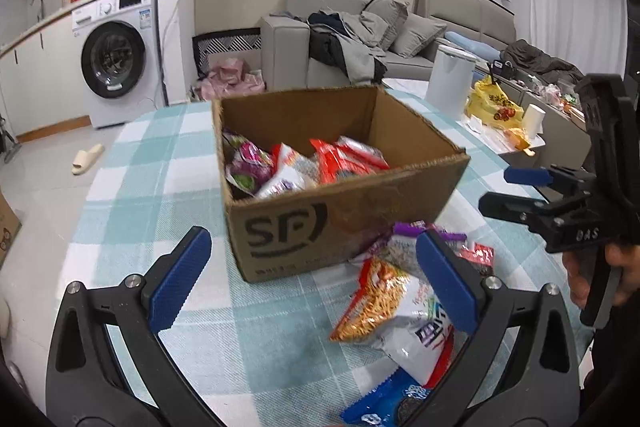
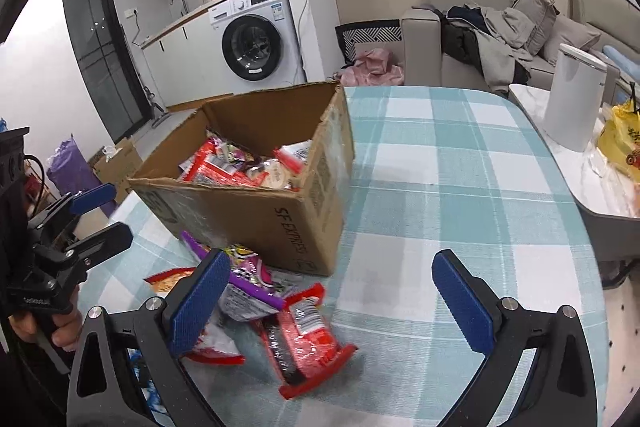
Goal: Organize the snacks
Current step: 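Move both tools down to the remaining packets beside the box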
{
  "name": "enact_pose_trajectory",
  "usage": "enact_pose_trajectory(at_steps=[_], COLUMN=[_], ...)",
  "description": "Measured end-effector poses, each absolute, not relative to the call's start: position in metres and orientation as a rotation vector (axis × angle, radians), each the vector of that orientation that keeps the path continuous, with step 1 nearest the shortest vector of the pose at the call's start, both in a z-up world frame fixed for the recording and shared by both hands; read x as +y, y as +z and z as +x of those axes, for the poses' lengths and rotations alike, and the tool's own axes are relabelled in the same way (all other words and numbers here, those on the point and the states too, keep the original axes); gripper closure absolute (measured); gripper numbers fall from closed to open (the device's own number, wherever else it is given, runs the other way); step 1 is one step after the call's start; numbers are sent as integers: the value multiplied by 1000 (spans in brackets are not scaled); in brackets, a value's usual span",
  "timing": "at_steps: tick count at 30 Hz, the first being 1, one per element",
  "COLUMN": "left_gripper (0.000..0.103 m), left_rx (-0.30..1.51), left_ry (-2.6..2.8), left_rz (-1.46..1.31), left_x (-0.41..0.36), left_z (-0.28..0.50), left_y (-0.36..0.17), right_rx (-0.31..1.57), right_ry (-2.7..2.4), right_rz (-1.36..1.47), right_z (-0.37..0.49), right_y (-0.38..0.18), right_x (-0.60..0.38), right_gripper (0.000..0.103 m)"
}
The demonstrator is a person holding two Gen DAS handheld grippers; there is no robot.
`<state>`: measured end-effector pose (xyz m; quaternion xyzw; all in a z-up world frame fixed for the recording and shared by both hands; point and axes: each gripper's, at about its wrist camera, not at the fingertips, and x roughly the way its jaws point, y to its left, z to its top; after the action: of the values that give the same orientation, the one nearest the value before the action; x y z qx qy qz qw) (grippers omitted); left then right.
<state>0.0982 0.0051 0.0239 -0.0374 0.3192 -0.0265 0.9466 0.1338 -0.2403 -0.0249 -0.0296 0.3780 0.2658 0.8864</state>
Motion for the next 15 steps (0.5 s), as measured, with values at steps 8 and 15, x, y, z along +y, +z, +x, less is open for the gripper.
enact_pose_trajectory(at_steps=[8,15], left_gripper=[1,1], left_rx=[698,735], left_ry=[-106,-158], left_rz=[-40,-10], left_x=[-14,-29], left_z=[103,107], left_y=[9,-1], right_rx=[828,879], right_ry=[566,587], right_rz=[-123,-167], right_z=[137,138], right_y=[-39,-50], right_x=[-238,-234], right_gripper=[1,1])
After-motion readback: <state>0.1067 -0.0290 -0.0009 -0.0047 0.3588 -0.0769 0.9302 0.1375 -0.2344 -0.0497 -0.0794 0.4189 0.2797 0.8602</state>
